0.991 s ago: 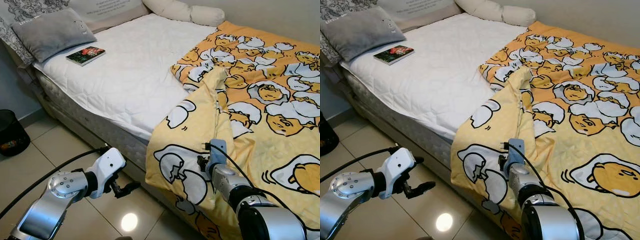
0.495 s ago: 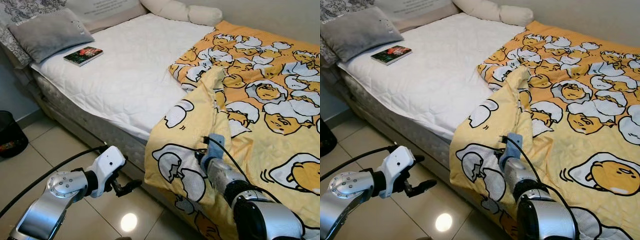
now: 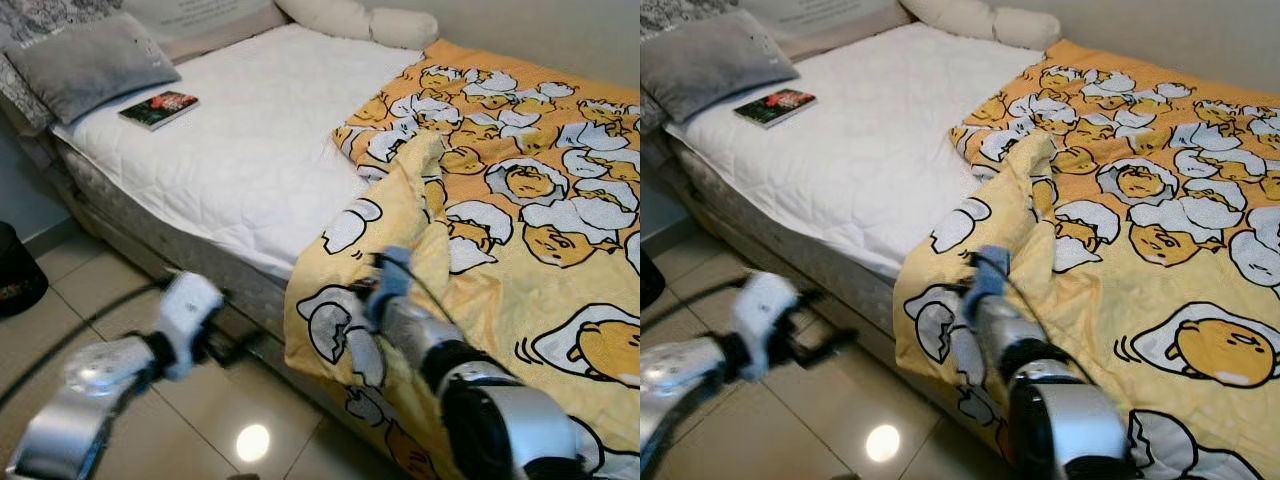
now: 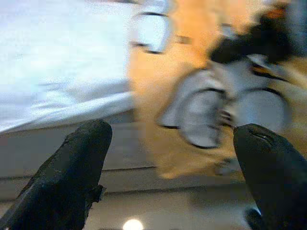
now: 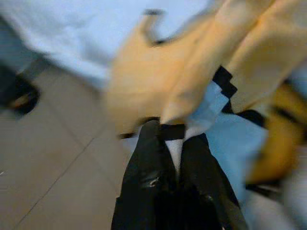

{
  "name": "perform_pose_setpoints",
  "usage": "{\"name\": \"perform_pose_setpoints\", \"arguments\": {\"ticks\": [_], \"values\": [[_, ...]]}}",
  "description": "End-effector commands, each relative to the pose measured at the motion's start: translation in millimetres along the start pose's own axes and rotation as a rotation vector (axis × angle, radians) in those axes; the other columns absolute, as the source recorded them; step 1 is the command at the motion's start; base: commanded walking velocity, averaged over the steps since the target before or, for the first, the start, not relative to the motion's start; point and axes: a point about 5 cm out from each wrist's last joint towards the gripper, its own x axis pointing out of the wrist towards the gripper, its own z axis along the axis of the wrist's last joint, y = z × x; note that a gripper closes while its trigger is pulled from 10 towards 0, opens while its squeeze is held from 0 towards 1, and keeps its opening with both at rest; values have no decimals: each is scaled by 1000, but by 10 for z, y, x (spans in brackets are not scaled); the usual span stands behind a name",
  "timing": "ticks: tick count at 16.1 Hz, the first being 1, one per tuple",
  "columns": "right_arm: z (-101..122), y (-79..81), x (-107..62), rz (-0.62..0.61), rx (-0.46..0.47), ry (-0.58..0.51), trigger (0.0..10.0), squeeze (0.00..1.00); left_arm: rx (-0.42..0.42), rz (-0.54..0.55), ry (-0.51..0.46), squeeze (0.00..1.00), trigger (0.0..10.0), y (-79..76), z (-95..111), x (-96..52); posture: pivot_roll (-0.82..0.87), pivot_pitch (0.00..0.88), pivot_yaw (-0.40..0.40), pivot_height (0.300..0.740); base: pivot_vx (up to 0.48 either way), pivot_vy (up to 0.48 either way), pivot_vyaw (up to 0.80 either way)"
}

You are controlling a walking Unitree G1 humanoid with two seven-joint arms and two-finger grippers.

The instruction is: Clean up the room

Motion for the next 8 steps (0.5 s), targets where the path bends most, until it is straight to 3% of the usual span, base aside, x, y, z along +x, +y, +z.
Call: {"name": "perform_pose_setpoints", "arguments": {"ticks": [1, 2, 3, 4, 6, 7, 8], "values": [[150, 268, 30, 115, -59, -46, 0, 0, 8, 150, 3, 784, 10000, 214, -26, -111, 197, 0, -33, 740, 0, 0, 0], [198, 479, 37, 208, -82, -75, 0, 0, 12, 196, 6, 780, 10000, 289, -38, -161, 200, 0, -34, 740, 0, 0, 0], [303, 953, -1, 443, -143, -154, 0, 0, 30, 315, 33, 780, 10000, 506, -66, -307, 206, 0, -34, 740, 0, 0, 0], [340, 1214, -58, 594, -171, -188, 0, 0, 43, 381, 50, 780, 10000, 614, -84, -373, 207, 0, -31, 740, 0, 0, 0], [361, 1596, -200, 859, -220, -227, 0, 0, 47, 472, 70, 784, 10000, 754, -102, -454, 206, 0, -26, 740, 0, 0, 0], [362, 1708, -250, 934, -199, -230, 0, 0, 41, 515, 66, 788, 10000, 815, -91, -474, 206, 0, -25, 740, 0, 0, 0], [343, 1689, -219, 869, -231, -230, 4588, 0, 40, 526, 57, 788, 10000, 829, -73, -464, 206, 0, -24, 740, 0, 0, 0]]}}
